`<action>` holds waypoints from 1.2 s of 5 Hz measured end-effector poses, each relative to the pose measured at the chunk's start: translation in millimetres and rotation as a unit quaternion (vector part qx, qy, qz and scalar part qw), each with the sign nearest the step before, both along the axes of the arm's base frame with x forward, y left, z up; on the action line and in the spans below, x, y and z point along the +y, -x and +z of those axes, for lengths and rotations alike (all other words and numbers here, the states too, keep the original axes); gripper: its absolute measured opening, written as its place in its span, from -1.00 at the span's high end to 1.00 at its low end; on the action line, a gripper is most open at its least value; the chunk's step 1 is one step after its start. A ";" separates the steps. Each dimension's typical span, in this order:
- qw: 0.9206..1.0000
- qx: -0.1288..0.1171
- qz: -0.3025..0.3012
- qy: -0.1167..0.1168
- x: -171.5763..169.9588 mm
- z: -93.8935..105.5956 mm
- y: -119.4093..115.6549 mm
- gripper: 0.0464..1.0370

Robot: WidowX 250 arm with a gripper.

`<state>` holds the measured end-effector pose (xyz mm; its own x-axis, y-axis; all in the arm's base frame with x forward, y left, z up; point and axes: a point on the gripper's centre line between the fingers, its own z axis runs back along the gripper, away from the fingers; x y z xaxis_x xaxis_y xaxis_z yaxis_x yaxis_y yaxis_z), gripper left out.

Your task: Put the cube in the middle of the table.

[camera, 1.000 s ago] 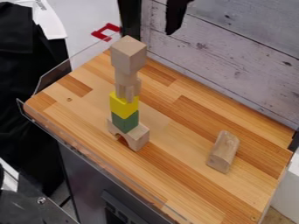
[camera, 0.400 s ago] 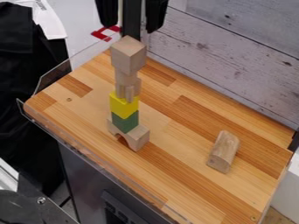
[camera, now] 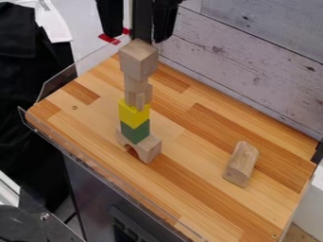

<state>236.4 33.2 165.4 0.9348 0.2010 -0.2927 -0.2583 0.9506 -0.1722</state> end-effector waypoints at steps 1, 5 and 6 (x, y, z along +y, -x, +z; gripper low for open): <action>1.000 0.011 -0.007 0.001 -3.7 -1.7 3.3 -0.92; 1.000 0.004 0.006 -0.004 0.3 -15.1 0.7 -0.25; 1.000 0.000 0.011 -0.005 0.8 -15.5 -0.6 -0.03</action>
<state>237.0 33.9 149.9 0.9305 0.2240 -0.2900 -0.2784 0.9467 -0.1619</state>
